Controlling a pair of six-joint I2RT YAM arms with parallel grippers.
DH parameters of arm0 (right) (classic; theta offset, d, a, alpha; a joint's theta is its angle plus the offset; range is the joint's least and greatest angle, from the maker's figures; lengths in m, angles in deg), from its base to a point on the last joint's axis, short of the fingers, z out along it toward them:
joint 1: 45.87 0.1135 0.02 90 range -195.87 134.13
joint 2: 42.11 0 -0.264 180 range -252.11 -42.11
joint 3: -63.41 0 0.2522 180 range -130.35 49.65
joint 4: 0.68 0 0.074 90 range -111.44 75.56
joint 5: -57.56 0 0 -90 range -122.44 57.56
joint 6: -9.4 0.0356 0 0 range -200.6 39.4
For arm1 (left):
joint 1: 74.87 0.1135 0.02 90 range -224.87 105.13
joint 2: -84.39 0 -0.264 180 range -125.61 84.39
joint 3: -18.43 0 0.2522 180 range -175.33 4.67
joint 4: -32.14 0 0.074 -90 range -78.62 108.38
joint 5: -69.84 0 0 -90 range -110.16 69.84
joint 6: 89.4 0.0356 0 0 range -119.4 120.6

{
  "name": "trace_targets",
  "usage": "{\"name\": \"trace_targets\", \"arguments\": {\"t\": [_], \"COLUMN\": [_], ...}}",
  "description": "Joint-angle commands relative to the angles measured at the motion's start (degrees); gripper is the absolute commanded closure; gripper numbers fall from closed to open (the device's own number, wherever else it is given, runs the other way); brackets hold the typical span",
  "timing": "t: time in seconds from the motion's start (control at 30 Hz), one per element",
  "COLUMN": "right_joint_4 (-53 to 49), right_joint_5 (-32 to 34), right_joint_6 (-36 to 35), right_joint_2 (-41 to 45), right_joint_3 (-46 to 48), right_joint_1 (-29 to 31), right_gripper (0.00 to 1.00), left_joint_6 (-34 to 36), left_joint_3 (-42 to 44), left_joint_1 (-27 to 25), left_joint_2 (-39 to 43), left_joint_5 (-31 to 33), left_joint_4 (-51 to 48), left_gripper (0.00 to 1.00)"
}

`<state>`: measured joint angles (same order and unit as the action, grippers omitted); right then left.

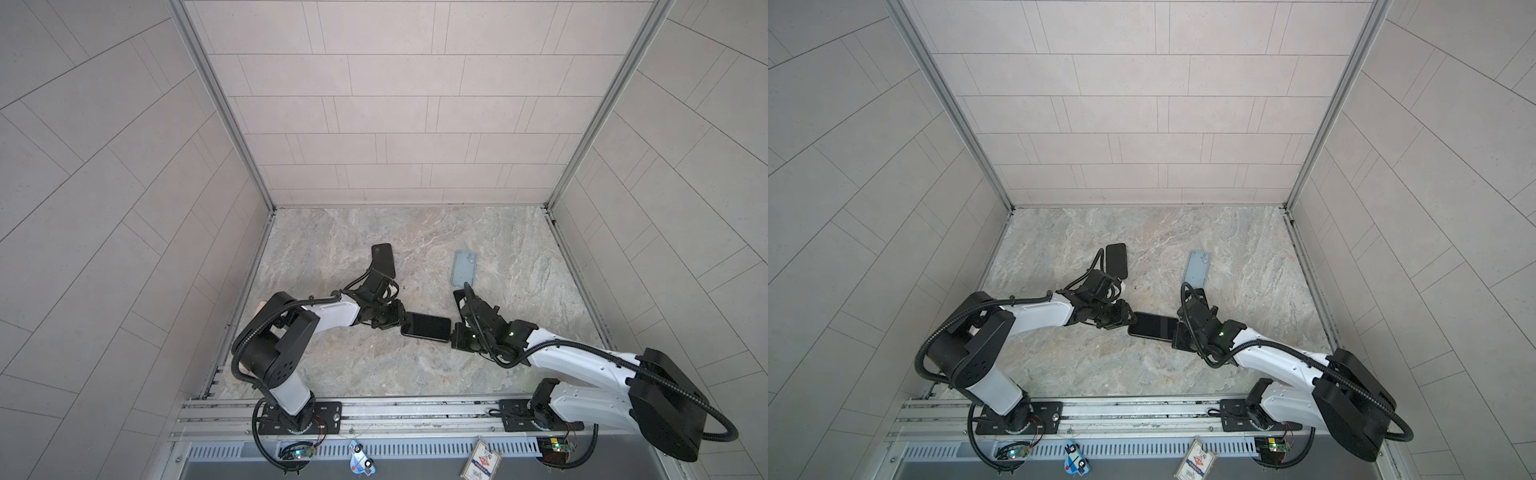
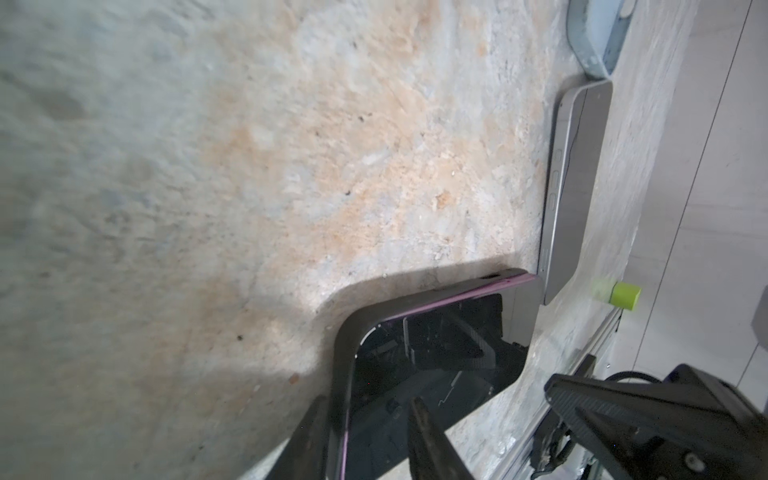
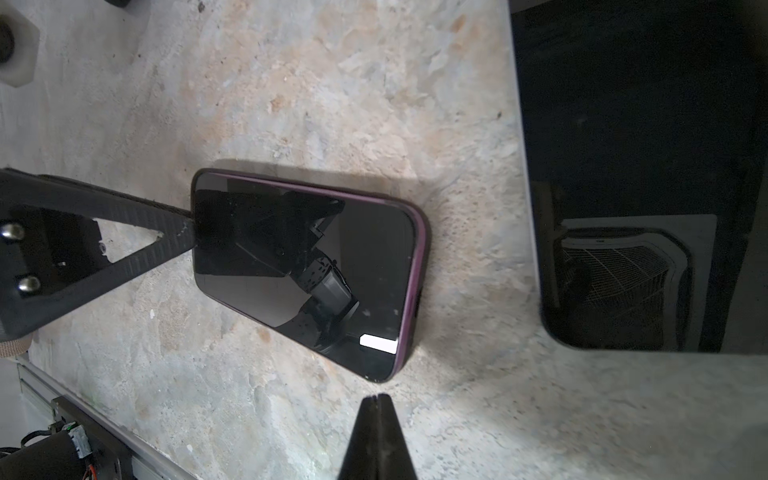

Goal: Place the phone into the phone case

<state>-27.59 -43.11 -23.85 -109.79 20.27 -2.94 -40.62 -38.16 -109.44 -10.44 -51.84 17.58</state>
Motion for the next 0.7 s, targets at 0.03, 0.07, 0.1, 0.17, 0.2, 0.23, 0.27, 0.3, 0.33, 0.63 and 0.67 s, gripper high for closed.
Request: {"name": "trace_targets", "arguments": {"t": [0.03, 0.07, 0.1, 0.17, 0.2, 0.23, 0.27, 0.3, 0.33, 0.63, 0.67], "right_joint_4": [-3.1, -3.2, -3.3, -2.7, -2.7, -2.9, -3.3, -4.1, -5.1, -7.3, -7.2], "right_joint_5": [0.2, 0.4, 0.4, 0.3, 0.3, 0.4, 0.7, 1.4, 2.3, 2.9, 2.9], "right_joint_6": [-1.5, -1.5, -1.5, -1.4, -1.3, -1.2, -1.3, -1.3, -1.4, -2.3, -2.4], "right_joint_2": [-2.9, -3.4, -3.9, -4.7, -4.8, -4.9, -4.6, -4.3, -3.8, -3.8, -4.1], "right_joint_3": [-2.8, -2.9, -3.0, -2.8, -3.0, -3.1, -3.3, -3.7, -4.1, -4.8, -5.0], "right_joint_1": [-0.3, -0.3, -0.3, -0.3, -0.3, -0.3, -0.3, -0.3, -0.3, -0.4, -0.4], "right_gripper": [1.0, 1.0, 1.0, 1.0, 1.0, 1.0, 1.0, 1.0, 1.0, 0.97, 0.96], "left_joint_6": [0.0, -0.1, 0.0, 0.0, 0.0, 0.0, 0.0, 0.0, 0.0, 0.0, 0.0], "left_joint_3": [0.6, 0.8, 0.9, 1.0, 1.2, 1.2, 1.3, 1.3, 1.3, 1.3, 1.4], "left_joint_1": [-0.4, -0.4, -0.4, -0.4, -0.4, -0.4, -0.4, -0.4, -0.5, -0.5, -0.5], "left_joint_2": [0.1, 0.2, 0.1, 0.2, 0.4, 0.6, 0.8, 1.1, 1.2, 1.9, 2.0], "left_joint_5": [-0.1, -0.1, -0.2, -0.2, -0.3, -0.1, -0.1, 0.0, 0.0, -0.4, -0.3], "left_joint_4": [1.1, 1.1, 1.2, 1.2, 1.2, 1.1, 1.1, 0.9, 0.8, 0.8, 0.8], "left_gripper": [0.71, 0.72, 0.73, 0.73, 0.73, 0.73, 0.73, 0.73, 0.73, 0.73, 0.73]}}
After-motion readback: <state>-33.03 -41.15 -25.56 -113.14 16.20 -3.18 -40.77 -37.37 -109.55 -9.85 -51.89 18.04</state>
